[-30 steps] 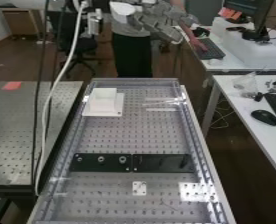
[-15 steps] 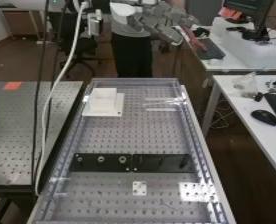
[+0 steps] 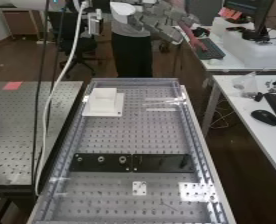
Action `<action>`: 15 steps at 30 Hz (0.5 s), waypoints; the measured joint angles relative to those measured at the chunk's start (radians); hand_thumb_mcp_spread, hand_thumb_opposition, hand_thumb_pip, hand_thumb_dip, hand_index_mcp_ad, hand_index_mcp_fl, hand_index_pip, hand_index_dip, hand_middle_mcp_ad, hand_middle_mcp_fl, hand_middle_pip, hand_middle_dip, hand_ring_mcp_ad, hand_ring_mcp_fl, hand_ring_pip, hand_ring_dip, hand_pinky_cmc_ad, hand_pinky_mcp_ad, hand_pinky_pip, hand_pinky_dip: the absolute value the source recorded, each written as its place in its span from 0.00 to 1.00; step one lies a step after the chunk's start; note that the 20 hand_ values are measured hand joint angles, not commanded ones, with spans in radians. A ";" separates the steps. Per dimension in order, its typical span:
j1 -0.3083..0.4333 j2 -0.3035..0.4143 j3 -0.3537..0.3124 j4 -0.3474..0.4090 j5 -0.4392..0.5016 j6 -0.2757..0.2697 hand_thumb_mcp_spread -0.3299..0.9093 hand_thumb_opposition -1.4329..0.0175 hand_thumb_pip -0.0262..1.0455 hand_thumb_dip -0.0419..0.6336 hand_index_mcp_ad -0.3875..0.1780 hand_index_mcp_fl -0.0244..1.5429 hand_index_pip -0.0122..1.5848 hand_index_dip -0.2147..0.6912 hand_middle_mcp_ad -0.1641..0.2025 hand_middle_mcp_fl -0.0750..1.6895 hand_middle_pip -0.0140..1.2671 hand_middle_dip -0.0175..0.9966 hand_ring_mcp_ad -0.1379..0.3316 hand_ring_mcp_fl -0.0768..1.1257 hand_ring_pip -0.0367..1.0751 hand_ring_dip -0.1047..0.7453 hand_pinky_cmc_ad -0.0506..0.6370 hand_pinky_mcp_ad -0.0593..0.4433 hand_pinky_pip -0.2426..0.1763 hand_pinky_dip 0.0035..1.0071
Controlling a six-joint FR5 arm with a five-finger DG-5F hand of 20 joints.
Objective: Grab the chopstick and place it in the clear container
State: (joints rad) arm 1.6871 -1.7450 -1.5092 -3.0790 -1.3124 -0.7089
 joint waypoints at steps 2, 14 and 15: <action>0.001 -0.001 0.000 0.001 0.001 -0.001 0.45 0.51 0.38 0.14 0.40 0.22 0.04 0.53 0.48 0.14 0.10 0.27 0.58 0.09 0.13 0.27 0.85 0.89 0.44 0.18; -0.001 0.003 -0.001 0.002 -0.018 -0.011 0.45 0.51 0.38 0.14 0.40 0.22 0.04 0.53 0.48 0.15 0.10 0.26 0.58 0.09 0.14 0.27 0.85 0.89 0.44 0.18; -0.001 0.003 -0.001 0.002 -0.019 -0.011 0.45 0.51 0.38 0.14 0.40 0.22 0.04 0.53 0.48 0.15 0.10 0.26 0.58 0.09 0.14 0.27 0.85 0.89 0.44 0.18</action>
State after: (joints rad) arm 1.6863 -1.7421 -1.5097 -3.0774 -1.3310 -0.7195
